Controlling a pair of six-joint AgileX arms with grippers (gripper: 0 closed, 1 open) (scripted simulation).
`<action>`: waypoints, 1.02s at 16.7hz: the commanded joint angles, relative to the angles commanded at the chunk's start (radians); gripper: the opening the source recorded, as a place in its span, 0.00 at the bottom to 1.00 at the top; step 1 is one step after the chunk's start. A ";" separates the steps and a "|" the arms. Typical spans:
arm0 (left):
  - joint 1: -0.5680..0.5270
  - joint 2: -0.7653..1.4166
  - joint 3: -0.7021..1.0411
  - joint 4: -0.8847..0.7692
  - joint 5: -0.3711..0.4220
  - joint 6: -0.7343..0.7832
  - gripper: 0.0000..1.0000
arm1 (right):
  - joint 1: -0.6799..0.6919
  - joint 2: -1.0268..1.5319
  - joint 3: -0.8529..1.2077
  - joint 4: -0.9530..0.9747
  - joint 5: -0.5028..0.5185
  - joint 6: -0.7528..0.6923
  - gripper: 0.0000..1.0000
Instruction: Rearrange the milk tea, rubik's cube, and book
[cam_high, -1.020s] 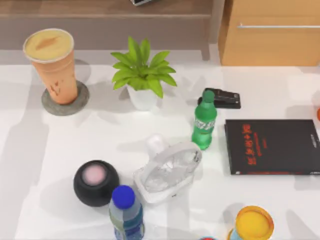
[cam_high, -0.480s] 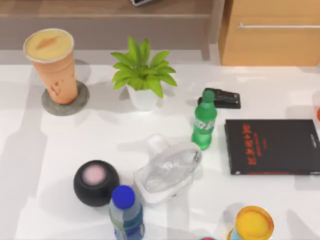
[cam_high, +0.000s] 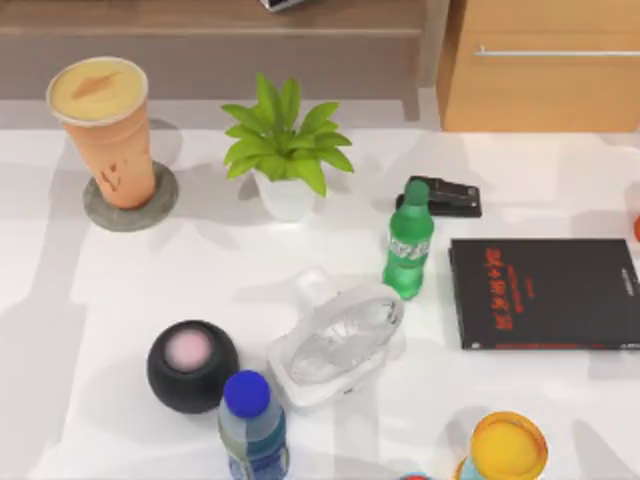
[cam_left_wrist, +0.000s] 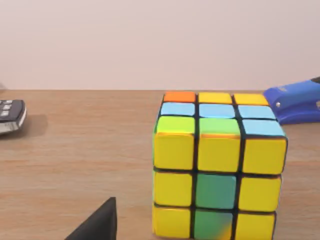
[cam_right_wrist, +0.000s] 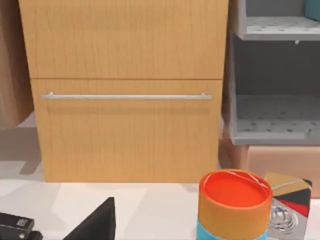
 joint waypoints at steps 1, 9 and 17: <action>0.001 -0.067 -0.062 -0.003 -0.001 -0.001 1.00 | 0.000 0.000 0.000 0.000 0.000 0.000 1.00; 0.009 -0.855 -0.794 -0.050 -0.016 -0.007 1.00 | 0.000 0.000 0.000 0.000 0.000 0.000 1.00; 0.014 -1.504 -1.420 -0.089 -0.028 -0.010 1.00 | 0.000 0.000 0.000 0.000 0.000 0.000 1.00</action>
